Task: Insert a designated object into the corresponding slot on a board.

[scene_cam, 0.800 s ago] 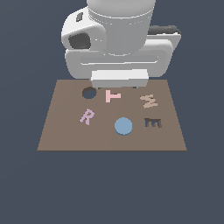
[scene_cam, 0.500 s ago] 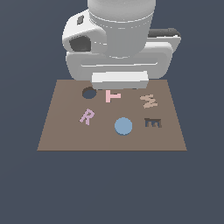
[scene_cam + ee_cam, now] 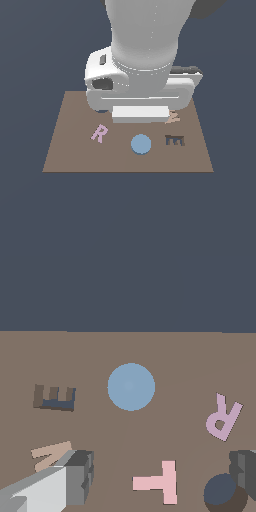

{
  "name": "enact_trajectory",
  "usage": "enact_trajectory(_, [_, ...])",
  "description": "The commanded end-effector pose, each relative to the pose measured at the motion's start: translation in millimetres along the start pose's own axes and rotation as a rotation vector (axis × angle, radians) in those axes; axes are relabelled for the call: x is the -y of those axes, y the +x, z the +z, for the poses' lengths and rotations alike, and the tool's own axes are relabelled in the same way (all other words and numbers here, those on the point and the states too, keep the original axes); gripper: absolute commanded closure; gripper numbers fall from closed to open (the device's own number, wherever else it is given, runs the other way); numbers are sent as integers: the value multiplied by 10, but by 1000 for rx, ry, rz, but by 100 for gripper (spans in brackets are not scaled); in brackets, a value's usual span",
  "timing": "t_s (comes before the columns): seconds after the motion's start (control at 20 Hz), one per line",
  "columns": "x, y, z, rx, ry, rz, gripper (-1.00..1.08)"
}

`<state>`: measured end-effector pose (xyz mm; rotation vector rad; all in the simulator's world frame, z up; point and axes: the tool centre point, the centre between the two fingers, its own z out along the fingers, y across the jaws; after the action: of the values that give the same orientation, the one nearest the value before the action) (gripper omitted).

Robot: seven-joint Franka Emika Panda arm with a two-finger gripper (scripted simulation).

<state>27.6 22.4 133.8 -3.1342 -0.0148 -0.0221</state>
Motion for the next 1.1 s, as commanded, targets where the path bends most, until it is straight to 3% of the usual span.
enact_trajectory(0.0, [32,71,161,3,-1,5,-92])
enact_trajectory(0.5, [137,347,713,12,-6,22,-92])
enact_trajectory(1.05, [162,429,845,14,-7,26,-92])
